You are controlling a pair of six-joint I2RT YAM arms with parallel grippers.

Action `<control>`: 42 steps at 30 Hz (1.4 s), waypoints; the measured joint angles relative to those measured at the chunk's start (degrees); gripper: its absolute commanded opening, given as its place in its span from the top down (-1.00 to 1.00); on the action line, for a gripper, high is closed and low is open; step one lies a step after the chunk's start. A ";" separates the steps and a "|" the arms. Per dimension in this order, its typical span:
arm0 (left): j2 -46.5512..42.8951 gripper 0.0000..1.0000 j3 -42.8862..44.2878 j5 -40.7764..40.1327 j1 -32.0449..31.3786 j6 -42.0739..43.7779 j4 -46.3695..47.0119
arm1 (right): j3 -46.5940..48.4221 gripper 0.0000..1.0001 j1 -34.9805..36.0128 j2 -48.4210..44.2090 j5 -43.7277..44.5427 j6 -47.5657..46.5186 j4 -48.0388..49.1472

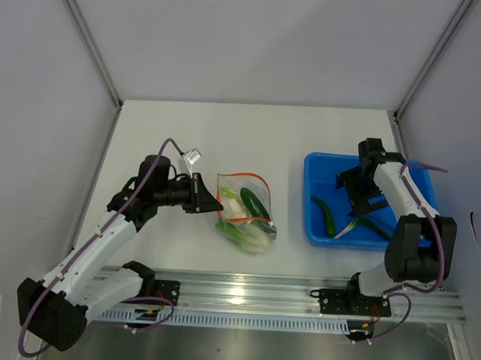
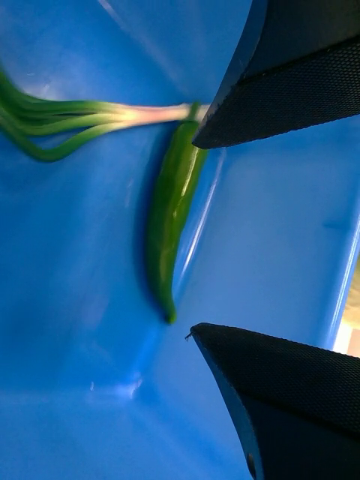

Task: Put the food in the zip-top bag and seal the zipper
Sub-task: Pick up the fake vegetable from the bin.

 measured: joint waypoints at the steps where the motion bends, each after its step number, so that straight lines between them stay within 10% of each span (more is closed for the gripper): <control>1: 1.14 0.99 1.11 -0.44 0.13 0.46 -1.01 | 1.20 -0.99 -0.11 1.66 -0.63 0.22 -1.70; 13: 14.80 0.99 22.10 -4.17 1.11 2.78 -14.80 | 3.82 -0.90 1.22 6.43 -5.40 4.33 0.00; 42: 19.43 0.99 24.72 -5.46 5.53 3.32 -19.26 | -7.23 -0.86 -11.89 9.88 1.64 -18.60 3.89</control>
